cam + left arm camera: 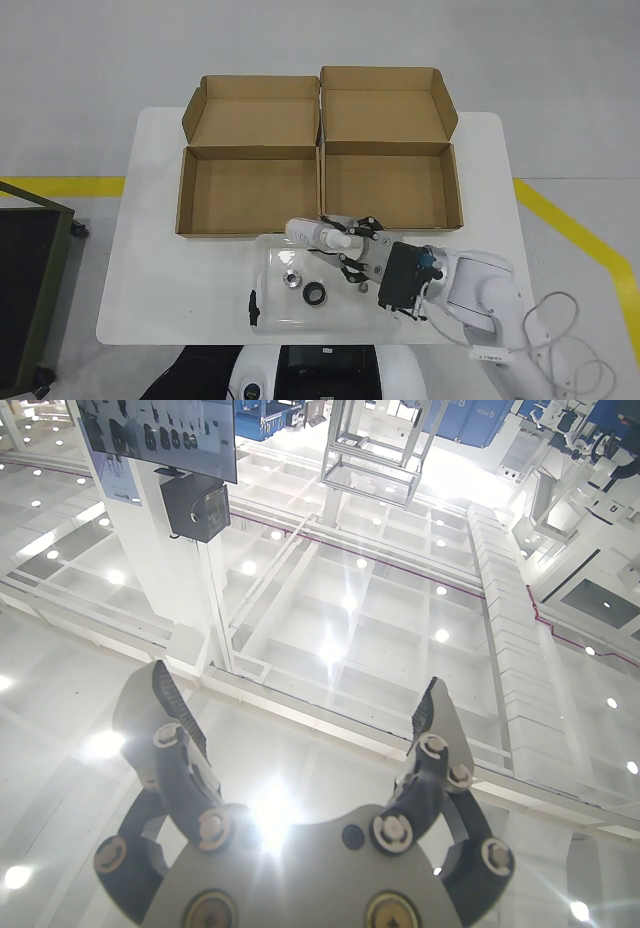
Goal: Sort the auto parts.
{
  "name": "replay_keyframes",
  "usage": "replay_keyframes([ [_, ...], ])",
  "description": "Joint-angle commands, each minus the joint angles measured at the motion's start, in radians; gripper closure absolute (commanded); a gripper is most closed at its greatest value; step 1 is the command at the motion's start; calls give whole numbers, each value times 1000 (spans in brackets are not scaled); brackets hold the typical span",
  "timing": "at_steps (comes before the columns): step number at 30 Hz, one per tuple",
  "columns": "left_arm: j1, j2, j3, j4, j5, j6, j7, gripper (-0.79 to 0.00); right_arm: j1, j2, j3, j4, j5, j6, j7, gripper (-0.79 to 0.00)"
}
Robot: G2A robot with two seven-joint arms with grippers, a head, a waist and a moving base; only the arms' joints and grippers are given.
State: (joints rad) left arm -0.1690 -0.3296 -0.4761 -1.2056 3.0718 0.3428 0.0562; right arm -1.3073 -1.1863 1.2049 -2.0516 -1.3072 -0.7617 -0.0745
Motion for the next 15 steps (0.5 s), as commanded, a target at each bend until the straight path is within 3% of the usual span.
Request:
replay_keyframes([
  [1, 0, 0, 0, 0, 0, 0, 0, -785, 11, -2, -2, 10, 21, 13, -24, 0],
  [15, 0, 0, 0, 0, 0, 0, 0, -785, 63, -9, 31, 90, 207, 46, -144, 0],
])
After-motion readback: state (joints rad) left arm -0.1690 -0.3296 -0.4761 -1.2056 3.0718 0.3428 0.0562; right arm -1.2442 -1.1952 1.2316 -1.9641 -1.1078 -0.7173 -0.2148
